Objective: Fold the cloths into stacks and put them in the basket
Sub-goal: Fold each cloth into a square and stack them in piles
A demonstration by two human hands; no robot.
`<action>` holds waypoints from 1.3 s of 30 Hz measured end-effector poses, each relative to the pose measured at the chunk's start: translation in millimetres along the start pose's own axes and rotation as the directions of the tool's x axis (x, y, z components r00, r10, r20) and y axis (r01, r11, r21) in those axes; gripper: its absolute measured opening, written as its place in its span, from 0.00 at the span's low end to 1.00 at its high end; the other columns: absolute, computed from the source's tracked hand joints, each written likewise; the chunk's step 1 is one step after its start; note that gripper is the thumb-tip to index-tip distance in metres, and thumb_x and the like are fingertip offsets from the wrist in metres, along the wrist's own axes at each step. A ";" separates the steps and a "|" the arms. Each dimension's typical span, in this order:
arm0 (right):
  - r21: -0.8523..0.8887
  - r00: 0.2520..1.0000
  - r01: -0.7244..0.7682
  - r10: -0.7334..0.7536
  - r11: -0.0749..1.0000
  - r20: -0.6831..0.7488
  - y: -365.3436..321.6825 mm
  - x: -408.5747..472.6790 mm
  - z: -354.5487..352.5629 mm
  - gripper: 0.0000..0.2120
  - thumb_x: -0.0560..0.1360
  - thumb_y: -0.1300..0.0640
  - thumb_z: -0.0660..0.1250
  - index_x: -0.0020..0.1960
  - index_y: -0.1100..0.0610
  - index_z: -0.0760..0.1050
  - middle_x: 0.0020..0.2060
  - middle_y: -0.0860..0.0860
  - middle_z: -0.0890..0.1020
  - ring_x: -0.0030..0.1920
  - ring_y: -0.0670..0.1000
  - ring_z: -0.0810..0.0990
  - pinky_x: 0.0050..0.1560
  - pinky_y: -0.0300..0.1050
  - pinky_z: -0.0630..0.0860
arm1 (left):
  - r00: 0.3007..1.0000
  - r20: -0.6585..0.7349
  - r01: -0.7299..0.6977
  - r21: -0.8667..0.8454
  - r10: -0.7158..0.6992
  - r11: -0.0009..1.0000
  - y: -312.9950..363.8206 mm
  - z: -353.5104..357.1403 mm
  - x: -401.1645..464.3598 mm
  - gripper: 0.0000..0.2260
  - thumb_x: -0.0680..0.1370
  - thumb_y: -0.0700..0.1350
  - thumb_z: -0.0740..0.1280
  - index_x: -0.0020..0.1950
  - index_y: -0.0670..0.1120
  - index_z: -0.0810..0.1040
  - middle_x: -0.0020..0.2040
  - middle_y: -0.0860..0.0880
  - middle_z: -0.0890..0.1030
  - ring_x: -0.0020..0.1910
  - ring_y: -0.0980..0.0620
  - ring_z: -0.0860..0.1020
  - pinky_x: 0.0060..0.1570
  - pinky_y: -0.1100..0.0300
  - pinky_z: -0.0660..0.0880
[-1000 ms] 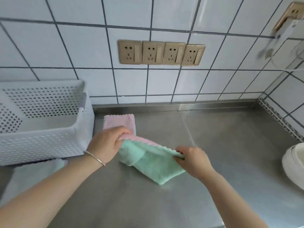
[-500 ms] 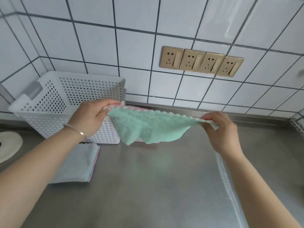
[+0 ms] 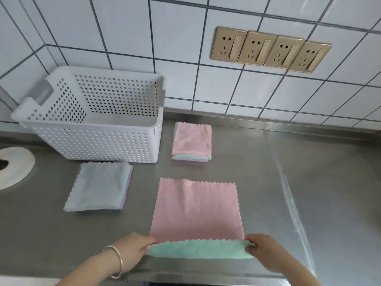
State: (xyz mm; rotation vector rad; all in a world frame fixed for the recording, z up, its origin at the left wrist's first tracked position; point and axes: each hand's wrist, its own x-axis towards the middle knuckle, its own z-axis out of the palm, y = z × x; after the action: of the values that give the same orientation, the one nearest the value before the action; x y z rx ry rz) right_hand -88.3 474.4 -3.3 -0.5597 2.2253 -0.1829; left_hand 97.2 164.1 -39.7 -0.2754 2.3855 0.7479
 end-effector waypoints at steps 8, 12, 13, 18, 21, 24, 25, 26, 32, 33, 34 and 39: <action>0.084 0.997 -0.047 0.041 0.995 0.071 8.2 28.4 -9.5 0.06 0.76 0.55 0.62 0.41 0.52 0.75 0.38 0.47 0.77 0.38 0.47 0.73 0.39 0.40 0.67 | 0.995 0.035 0.094 -0.029 -0.093 0.995 14.0 -32.6 24.9 0.14 0.80 0.49 0.56 0.58 0.43 0.74 0.54 0.46 0.79 0.52 0.48 0.76 0.46 0.62 0.66; 0.470 0.986 -0.011 0.087 0.883 -0.141 -3.1 49.3 -24.3 0.03 0.76 0.59 0.64 0.48 0.56 0.77 0.39 0.50 0.80 0.41 0.49 0.77 0.39 0.39 0.71 | 0.959 -0.213 0.124 -0.269 -0.184 0.955 21.8 -53.7 50.3 0.15 0.80 0.47 0.59 0.64 0.43 0.74 0.64 0.47 0.77 0.61 0.50 0.75 0.52 0.64 0.67; 0.554 0.975 0.002 0.121 0.833 -0.185 -7.7 53.5 -27.0 0.03 0.77 0.61 0.63 0.48 0.57 0.76 0.39 0.50 0.80 0.40 0.49 0.78 0.38 0.38 0.72 | 0.939 -0.267 0.121 -0.329 -0.216 0.936 23.5 -56.9 56.8 0.15 0.79 0.47 0.59 0.63 0.43 0.74 0.62 0.46 0.78 0.59 0.49 0.76 0.49 0.64 0.66; 0.673 0.942 -0.036 0.251 0.739 -0.225 -17.0 78.3 -24.3 0.05 0.77 0.59 0.63 0.46 0.57 0.77 0.39 0.55 0.81 0.39 0.53 0.78 0.41 0.46 0.75 | 0.860 -0.302 0.210 -0.523 -0.410 0.826 23.4 -59.6 83.7 0.14 0.79 0.45 0.60 0.60 0.40 0.76 0.59 0.43 0.79 0.55 0.46 0.77 0.46 0.61 0.65; 0.641 0.924 -0.052 0.280 0.766 -0.260 -17.3 89.9 -21.9 0.07 0.76 0.56 0.63 0.45 0.58 0.77 0.37 0.55 0.79 0.37 0.53 0.76 0.37 0.43 0.70 | 0.843 -0.278 0.264 -0.531 -0.460 0.805 14.4 -55.1 97.9 0.14 0.79 0.46 0.60 0.59 0.41 0.76 0.59 0.41 0.80 0.58 0.42 0.77 0.51 0.58 0.69; 0.594 0.905 -0.061 0.295 0.802 -0.306 -18.3 95.1 -22.4 0.07 0.77 0.55 0.62 0.44 0.58 0.75 0.33 0.52 0.77 0.33 0.49 0.72 0.32 0.42 0.67 | 0.826 -0.288 0.287 -0.525 -0.485 0.801 13.2 -56.7 103.9 0.14 0.79 0.46 0.60 0.59 0.41 0.77 0.59 0.41 0.80 0.58 0.41 0.77 0.53 0.56 0.70; 0.582 0.903 -0.059 0.292 0.811 -0.315 -18.0 98.1 -22.4 0.07 0.77 0.54 0.62 0.44 0.56 0.74 0.33 0.51 0.76 0.33 0.49 0.72 0.32 0.42 0.66 | 0.823 -0.290 0.288 -0.529 -0.489 0.798 11.8 -56.5 106.3 0.13 0.79 0.46 0.61 0.58 0.41 0.77 0.58 0.41 0.80 0.58 0.41 0.77 0.54 0.56 0.70; 0.573 0.901 -0.060 0.292 0.817 -0.321 -18.4 99.9 -22.8 0.06 0.77 0.54 0.62 0.43 0.55 0.74 0.33 0.50 0.76 0.33 0.48 0.72 0.32 0.42 0.66 | 0.820 -0.291 0.288 -0.535 -0.493 0.795 10.7 -56.3 108.1 0.13 0.78 0.46 0.61 0.57 0.41 0.78 0.57 0.40 0.81 0.57 0.41 0.77 0.53 0.55 0.71; 0.541 0.893 -0.073 0.297 0.838 -0.339 -17.4 110.6 -22.6 0.05 0.77 0.53 0.62 0.44 0.52 0.72 0.36 0.50 0.77 0.39 0.52 0.74 0.36 0.43 0.68 | 0.782 -0.277 0.356 -0.537 -0.558 0.765 5.6 -54.9 117.1 0.16 0.78 0.50 0.61 0.58 0.40 0.76 0.58 0.40 0.80 0.57 0.40 0.77 0.56 0.53 0.72; 0.538 0.889 -0.079 0.303 0.839 -0.342 -18.1 111.7 -22.4 0.06 0.77 0.52 0.62 0.42 0.52 0.72 0.34 0.49 0.76 0.39 0.52 0.74 0.36 0.44 0.68 | 0.778 -0.283 0.359 -0.534 -0.561 0.766 5.8 -54.9 118.4 0.16 0.78 0.51 0.61 0.57 0.40 0.76 0.56 0.40 0.80 0.56 0.40 0.77 0.55 0.52 0.73; 0.533 0.885 -0.089 0.312 0.842 -0.346 -18.9 112.7 -22.3 0.08 0.76 0.52 0.63 0.39 0.52 0.71 0.32 0.48 0.75 0.39 0.53 0.75 0.37 0.44 0.69 | 0.775 -0.288 0.360 -0.531 -0.563 0.767 6.3 -54.9 120.0 0.16 0.77 0.51 0.62 0.56 0.40 0.77 0.55 0.39 0.81 0.54 0.39 0.77 0.53 0.52 0.73; 0.487 0.863 -0.157 0.359 0.859 -0.356 -22.6 117.1 -20.3 0.08 0.75 0.50 0.64 0.43 0.54 0.73 0.36 0.50 0.78 0.42 0.55 0.78 0.40 0.47 0.74 | 0.717 -0.324 0.365 -0.580 -0.617 0.728 11.6 -54.1 125.3 0.14 0.73 0.51 0.68 0.51 0.43 0.71 0.47 0.40 0.79 0.48 0.40 0.78 0.48 0.53 0.73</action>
State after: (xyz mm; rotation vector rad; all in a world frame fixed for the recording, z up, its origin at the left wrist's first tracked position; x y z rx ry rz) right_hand -162.6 400.3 -63.5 0.0597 2.5457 -0.7146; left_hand -32.7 140.8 -76.4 -1.4505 2.3328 1.0756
